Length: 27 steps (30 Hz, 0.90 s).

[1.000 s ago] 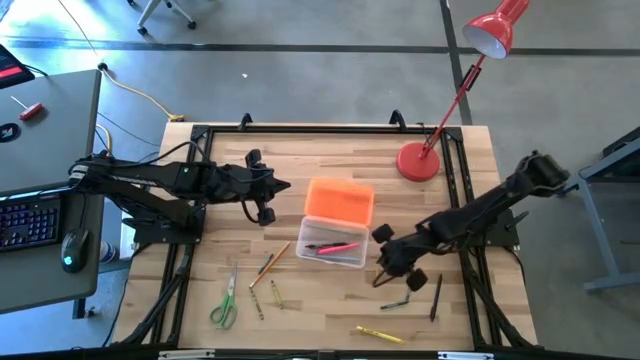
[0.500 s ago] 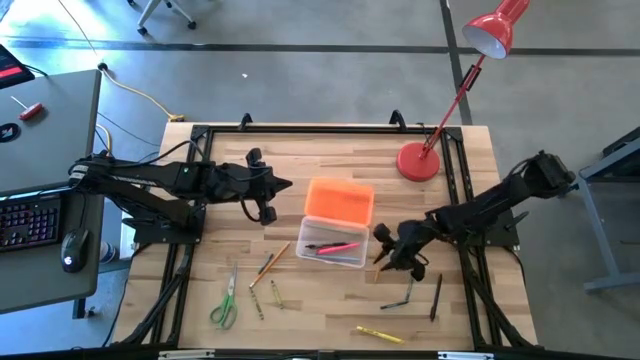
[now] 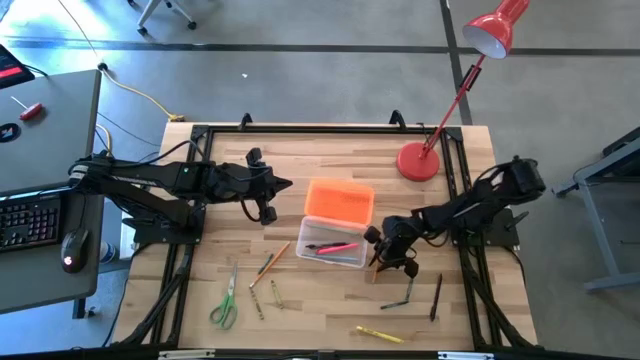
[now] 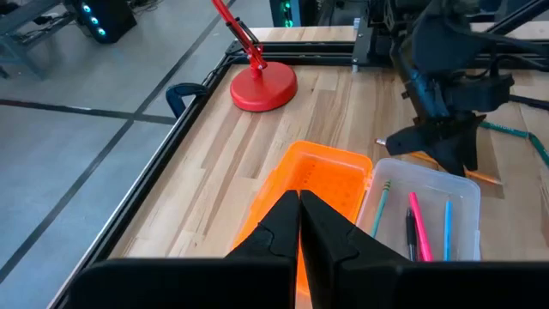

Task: Pick & place school supplies into a supply box
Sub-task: Put the right orange pencil into the supply box

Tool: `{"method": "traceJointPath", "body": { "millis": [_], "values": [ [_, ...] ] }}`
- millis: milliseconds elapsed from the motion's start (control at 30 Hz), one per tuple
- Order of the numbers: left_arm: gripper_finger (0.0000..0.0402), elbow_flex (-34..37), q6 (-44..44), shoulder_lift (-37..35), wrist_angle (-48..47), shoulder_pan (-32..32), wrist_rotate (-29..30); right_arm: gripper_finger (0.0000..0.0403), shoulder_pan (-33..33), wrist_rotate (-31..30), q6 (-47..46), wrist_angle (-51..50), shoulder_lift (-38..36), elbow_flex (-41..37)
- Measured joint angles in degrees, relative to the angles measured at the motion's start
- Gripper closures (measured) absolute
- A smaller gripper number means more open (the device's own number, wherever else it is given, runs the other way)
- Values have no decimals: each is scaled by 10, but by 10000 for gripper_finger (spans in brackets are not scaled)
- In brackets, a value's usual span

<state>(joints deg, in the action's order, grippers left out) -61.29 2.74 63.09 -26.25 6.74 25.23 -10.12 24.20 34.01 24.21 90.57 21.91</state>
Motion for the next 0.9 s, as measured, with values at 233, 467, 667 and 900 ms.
{"method": "traceJointPath", "body": {
  "millis": [233,467,667,900],
  "values": [
    [373,0,0,0,-10,0,0,313,12,35,46,25,65,0],
    [361,0,0,0,-9,0,0,358,12,48,95,43,95,0],
    [363,0,1,0,-9,0,0,393,11,50,56,72,121,0],
    [373,0,1,0,-9,0,0,397,-4,38,2,122,112,-2]
  ]
}}
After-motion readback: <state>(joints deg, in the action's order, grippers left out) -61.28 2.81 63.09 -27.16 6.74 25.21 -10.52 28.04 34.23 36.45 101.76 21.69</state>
